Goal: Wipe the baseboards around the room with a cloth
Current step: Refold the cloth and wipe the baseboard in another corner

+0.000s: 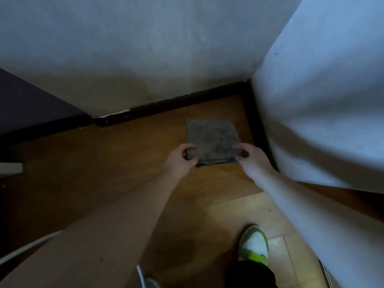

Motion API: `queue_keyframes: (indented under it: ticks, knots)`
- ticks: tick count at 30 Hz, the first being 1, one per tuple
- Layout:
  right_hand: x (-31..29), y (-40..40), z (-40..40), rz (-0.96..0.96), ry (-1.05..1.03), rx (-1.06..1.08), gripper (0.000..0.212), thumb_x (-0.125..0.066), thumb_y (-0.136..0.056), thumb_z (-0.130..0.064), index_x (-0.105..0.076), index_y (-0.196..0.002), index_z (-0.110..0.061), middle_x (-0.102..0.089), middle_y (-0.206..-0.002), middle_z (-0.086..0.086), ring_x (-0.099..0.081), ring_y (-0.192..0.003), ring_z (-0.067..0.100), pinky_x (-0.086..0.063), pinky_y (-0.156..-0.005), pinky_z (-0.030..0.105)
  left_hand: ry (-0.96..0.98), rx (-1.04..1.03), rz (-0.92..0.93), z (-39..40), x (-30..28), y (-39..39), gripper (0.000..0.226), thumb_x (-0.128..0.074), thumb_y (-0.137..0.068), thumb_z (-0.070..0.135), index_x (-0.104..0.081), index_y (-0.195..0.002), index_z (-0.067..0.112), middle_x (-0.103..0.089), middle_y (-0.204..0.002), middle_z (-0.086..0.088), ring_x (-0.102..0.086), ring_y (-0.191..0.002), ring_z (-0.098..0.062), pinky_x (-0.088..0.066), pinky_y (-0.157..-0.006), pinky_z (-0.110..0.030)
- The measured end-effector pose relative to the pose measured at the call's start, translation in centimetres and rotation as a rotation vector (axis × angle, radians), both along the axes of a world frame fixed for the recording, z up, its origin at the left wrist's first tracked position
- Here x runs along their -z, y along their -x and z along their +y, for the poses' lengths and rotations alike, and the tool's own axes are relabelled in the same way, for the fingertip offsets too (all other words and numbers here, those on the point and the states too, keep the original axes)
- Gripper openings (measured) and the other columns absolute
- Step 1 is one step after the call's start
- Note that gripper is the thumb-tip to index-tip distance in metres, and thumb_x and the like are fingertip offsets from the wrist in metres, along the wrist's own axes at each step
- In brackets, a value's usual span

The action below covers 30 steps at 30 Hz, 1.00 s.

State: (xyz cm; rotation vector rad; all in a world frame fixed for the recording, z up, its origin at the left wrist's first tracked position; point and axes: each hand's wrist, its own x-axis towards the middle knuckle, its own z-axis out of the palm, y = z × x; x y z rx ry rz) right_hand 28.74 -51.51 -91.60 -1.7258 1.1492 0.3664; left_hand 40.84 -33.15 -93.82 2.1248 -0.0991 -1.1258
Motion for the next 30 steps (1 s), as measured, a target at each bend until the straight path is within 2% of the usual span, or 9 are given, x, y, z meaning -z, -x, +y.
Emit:
queue_keyframes:
  ticks: [2, 4, 6, 9, 14, 17, 21, 25, 30]
  knots:
    - [3.2, 1.5, 0.1, 0.12, 0.039, -0.067, 0.04, -0.053, -0.1, -0.01, -0.054, -0.134, -0.031, -0.057, -0.131, 0.004, -0.057, -0.068, 0.017, -0.049, -0.057, 0.028, -0.106, -0.008, 0.025, 0.7, 3.1, 1.8, 0.058, -0.069, -0.092, 0.033, -0.045, -0.144, 0.024, -0.053, -0.14, -0.005, -0.053, -0.127, -0.027, -0.045, -0.099, -0.03]
    - [5.8, 2.8, 0.6, 0.207, 0.063, -0.098, 0.048, -0.051, -0.1, -0.014, -0.044, -0.144, -0.033, -0.054, -0.138, 0.007, -0.061, -0.083, 0.024, -0.046, -0.06, 0.027, -0.24, 0.068, -0.052, 1.5, 5.6, 3.2, 0.063, -0.065, -0.094, 0.039, -0.039, -0.148, 0.021, -0.047, -0.144, -0.009, -0.049, -0.13, -0.03, -0.042, -0.104, -0.035]
    - [7.9, 3.3, 1.2, 0.201, 0.144, -0.191, 0.053, -0.049, -0.102, -0.019, -0.034, -0.151, -0.031, -0.043, -0.15, 0.01, -0.056, -0.117, 0.029, -0.049, -0.083, 0.031, -0.283, 0.211, -0.173, 1.8, 7.3, 3.7, 0.059, -0.06, -0.095, 0.039, -0.038, -0.149, 0.025, -0.045, -0.144, -0.008, -0.046, -0.131, -0.03, -0.041, -0.107, -0.038]
    - [9.7, 1.9, 2.4, 0.122, 0.309, -0.439, 0.06, -0.043, -0.103, -0.023, -0.017, -0.157, -0.025, -0.015, -0.164, 0.0, -0.023, -0.147, 0.024, -0.028, -0.113, 0.033, -0.299, 0.507, -0.396, 1.3, 9.1, 2.6, 0.057, -0.048, -0.101, 0.036, -0.027, -0.153, 0.028, -0.034, -0.154, -0.002, -0.033, -0.14, -0.027, -0.03, -0.115, -0.042]
    - [14.0, -1.6, 3.6, 0.046, 0.496, -0.571, 0.061, -0.032, -0.106, -0.025, 0.0, -0.157, -0.026, 0.002, -0.166, -0.004, -0.011, -0.15, 0.021, -0.022, -0.117, 0.038, -0.267, 0.97, -0.725, -0.7, 13.4, 0.2, 0.08, -0.033, -0.102, 0.056, 0.014, -0.158, 0.023, 0.018, -0.165, 0.004, 0.015, -0.152, -0.016, 0.008, -0.123, -0.039]
    - [16.8, -2.8, 4.2, 0.093, 0.53, -0.544, 0.06, -0.023, -0.106, -0.038, 0.005, -0.158, -0.025, 0.012, -0.165, -0.005, 0.003, -0.152, 0.018, -0.01, -0.123, 0.04, -0.281, 1.061, -0.743, -1.3, 16.2, -0.7, 0.094, -0.028, -0.094, 0.074, 0.021, -0.155, 0.022, 0.031, -0.16, 0.004, 0.024, -0.15, -0.016, 0.019, -0.117, -0.036]
    - [19.7, -2.8, 5.5, 0.131, 0.672, -0.538, 0.065, -0.019, -0.105, -0.044, 0.011, -0.157, -0.019, 0.02, -0.163, 0.003, 0.017, -0.15, 0.019, 0.006, -0.122, 0.041, -0.24, 1.079, -0.792, -0.9, 17.6, -1.4, 0.094, -0.007, -0.082, 0.081, 0.028, -0.149, 0.024, 0.031, -0.16, 0.002, 0.028, -0.148, -0.016, 0.022, -0.116, -0.037]
    - [20.5, -2.6, 4.7, 0.091, 0.72, -0.554, 0.068, -0.009, -0.098, -0.049, 0.009, -0.157, -0.02, 0.015, -0.164, 0.004, 0.015, -0.151, 0.019, 0.012, -0.12, 0.039, -0.254, 1.12, -0.805, -1.5, 16.9, -1.7, 0.096, 0.006, -0.073, 0.08, 0.029, -0.147, 0.022, 0.033, -0.156, -0.001, 0.026, -0.149, -0.02, 0.021, -0.119, -0.037]
    - [20.1, -4.2, 1.7, 0.043, 0.744, -0.553, 0.075, 0.002, -0.09, -0.052, -0.001, -0.158, -0.021, 0.006, -0.166, 0.004, 0.007, -0.152, 0.02, 0.004, -0.121, 0.041, -0.323, 1.153, -0.786, -4.6, 16.1, -3.3, 0.101, -0.011, -0.084, 0.084, 0.019, -0.156, 0.019, 0.028, -0.163, -0.005, 0.024, -0.15, -0.021, 0.011, -0.123, -0.038]
